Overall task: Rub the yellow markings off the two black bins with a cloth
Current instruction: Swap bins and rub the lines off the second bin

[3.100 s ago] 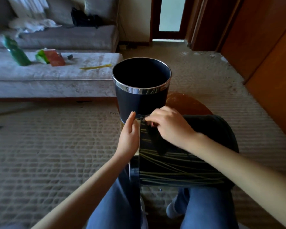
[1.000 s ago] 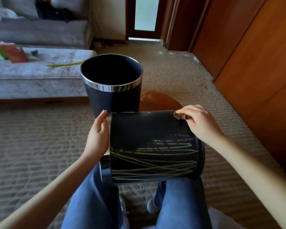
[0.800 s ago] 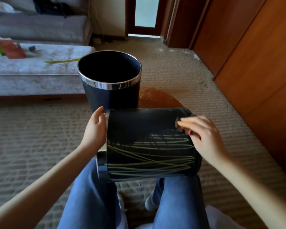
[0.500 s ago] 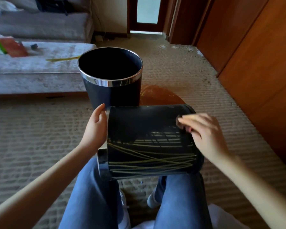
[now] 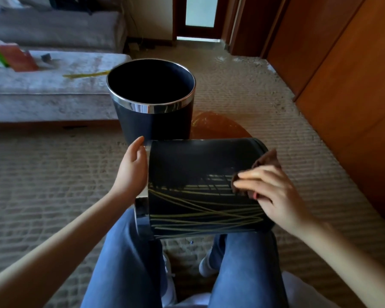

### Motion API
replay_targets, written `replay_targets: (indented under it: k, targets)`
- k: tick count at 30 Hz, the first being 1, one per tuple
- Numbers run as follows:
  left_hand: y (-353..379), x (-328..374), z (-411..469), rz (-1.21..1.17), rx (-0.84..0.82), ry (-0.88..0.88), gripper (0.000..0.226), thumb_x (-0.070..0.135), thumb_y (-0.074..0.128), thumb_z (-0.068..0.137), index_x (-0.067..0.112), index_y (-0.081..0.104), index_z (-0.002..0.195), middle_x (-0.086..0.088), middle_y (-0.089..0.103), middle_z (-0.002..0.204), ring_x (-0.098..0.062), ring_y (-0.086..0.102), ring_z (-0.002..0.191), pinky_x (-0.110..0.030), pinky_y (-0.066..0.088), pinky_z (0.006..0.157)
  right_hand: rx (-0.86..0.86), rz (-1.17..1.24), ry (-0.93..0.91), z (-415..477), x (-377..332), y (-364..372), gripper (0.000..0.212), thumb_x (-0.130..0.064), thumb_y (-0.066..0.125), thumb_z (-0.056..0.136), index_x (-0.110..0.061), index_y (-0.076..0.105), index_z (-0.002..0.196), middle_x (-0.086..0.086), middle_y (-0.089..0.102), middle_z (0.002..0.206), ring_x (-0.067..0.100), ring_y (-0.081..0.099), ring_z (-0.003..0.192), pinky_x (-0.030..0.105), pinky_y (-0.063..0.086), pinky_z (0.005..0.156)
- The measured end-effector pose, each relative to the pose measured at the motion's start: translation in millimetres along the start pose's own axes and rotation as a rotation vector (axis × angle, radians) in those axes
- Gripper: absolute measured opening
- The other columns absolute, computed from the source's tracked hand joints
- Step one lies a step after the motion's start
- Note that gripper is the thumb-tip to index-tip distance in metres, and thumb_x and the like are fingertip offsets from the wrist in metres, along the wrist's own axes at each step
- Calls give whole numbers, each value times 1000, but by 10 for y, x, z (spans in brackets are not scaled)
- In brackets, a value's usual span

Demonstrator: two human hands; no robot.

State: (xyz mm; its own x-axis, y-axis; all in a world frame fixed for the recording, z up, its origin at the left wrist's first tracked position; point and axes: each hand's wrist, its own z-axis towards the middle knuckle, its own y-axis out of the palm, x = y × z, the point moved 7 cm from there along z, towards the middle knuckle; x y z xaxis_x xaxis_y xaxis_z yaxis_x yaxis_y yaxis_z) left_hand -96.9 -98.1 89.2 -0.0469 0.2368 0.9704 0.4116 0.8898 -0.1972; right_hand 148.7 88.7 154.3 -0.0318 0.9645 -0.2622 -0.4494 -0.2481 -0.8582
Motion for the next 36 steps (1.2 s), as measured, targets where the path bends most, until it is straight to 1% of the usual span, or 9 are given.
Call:
replay_targets:
  k: [5,9,12,16,23,29,31,33,36]
  targets:
    - [-17,-38,-58,-11,14,14,43,28,36,108,24,44,150,-2,52,149,-19,46,140,-46,33,120,-108,56,200,928,490,202,42,14,60,80,-16,75,105,3,71,107,28,63,103,41,48,96]
    - [-19,-28,-62,-38,7,-39,47,38,38,103,29,45,149,-10,54,147,-33,47,139,-56,32,119,-121,115,220,897,420,166,40,13,60,80,-17,77,101,-6,69,105,14,60,102,39,47,97]
    - [-15,-7,-20,-35,10,-40,55,44,39,96,29,46,148,-1,55,145,-22,50,136,-49,37,118,-86,88,96,279,64,-11,41,5,55,75,-16,77,102,-5,68,109,10,55,106,25,40,102]
    - [-7,-6,-30,-42,-2,-44,54,42,39,97,27,45,148,-2,55,146,-20,50,137,-47,36,118,-69,-14,-38,-25,-161,-20,39,-6,47,82,-17,77,104,-2,68,112,17,56,106,33,41,99]
    - [-23,-19,-150,-66,11,-38,56,44,39,93,29,47,147,-1,55,145,-19,49,137,-47,35,119,-190,41,184,1163,518,376,45,11,57,78,-22,76,101,-1,69,102,26,63,97,43,48,91]
    - [24,-29,-43,-109,7,-120,43,32,38,105,29,48,147,-29,52,142,-49,45,133,-59,34,113,-67,73,50,493,-66,149,41,8,57,73,-17,77,99,-2,68,105,19,57,100,30,42,94]
    - [26,-70,13,-105,18,-125,41,27,35,108,27,47,147,-20,73,108,-37,71,98,-44,58,88,-85,64,-33,146,-294,100,40,-1,52,77,-19,78,102,-4,67,109,18,55,104,37,43,95]
    - [20,-87,6,-71,23,-123,41,26,34,108,27,46,147,1,69,65,-14,64,53,-22,54,52,-93,25,-94,109,-350,110,40,-3,50,79,-19,77,104,-4,66,109,21,57,102,44,47,87]
    - [34,-118,7,-117,11,-112,41,27,35,108,28,46,147,-24,70,107,-38,70,95,-40,56,88,-98,52,-63,564,-204,202,44,7,55,74,-16,76,104,1,68,102,28,59,93,46,49,80]
